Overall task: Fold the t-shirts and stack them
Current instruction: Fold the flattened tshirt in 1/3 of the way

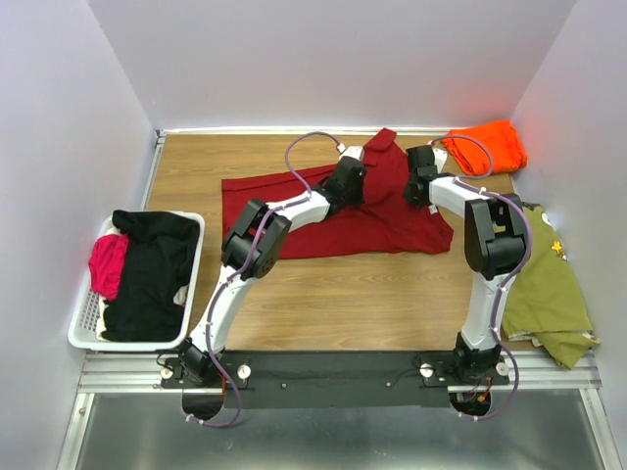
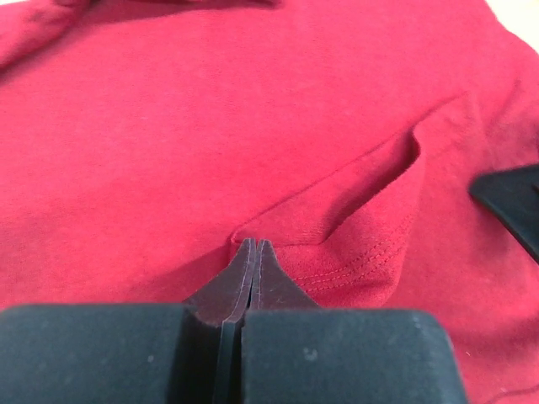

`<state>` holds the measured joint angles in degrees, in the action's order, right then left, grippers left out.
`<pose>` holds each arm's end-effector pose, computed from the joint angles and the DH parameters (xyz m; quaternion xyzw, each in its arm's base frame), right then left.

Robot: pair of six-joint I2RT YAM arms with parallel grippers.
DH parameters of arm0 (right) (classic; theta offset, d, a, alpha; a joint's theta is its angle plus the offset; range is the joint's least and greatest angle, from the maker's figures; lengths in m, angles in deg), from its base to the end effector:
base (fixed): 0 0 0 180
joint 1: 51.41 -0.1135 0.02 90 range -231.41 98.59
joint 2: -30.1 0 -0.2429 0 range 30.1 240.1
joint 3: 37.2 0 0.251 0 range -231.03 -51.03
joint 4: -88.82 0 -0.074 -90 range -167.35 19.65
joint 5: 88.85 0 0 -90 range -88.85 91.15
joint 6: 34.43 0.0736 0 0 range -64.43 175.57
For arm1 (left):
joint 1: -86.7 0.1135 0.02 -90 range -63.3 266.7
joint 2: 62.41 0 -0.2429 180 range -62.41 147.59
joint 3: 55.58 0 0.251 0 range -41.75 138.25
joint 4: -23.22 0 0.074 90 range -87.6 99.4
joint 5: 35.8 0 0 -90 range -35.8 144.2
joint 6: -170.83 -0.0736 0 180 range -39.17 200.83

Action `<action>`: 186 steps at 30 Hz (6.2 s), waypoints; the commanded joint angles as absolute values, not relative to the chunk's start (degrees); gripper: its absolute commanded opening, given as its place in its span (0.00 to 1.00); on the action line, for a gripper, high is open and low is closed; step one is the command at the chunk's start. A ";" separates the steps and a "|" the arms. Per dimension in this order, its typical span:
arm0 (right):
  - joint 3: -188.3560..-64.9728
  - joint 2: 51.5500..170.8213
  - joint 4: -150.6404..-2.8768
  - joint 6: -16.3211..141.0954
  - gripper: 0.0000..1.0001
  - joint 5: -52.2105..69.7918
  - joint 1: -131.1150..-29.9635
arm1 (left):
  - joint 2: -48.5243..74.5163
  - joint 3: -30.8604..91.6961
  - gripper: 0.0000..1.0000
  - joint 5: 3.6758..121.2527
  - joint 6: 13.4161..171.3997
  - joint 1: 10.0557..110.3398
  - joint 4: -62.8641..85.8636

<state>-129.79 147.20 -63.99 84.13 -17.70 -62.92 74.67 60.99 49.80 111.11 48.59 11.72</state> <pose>0.4438 0.0661 0.1129 0.1913 0.9137 -0.0345 0.3570 0.4425 -0.3399 0.1128 0.0411 0.8732 -0.2445 0.4195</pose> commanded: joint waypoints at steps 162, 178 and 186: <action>-104.66 130.83 -57.33 85.97 0.55 -16.16 -62.84 | 31.45 4.92 0.45 27.30 129.96 59.98 -6.06; -94.98 119.23 -45.72 92.30 0.57 -13.62 -62.31 | 25.93 -0.61 0.40 30.65 137.25 59.89 -16.70; -93.48 112.90 -40.79 96.44 0.59 -17.57 -62.40 | 14.50 -3.43 0.42 29.77 141.65 59.89 -23.12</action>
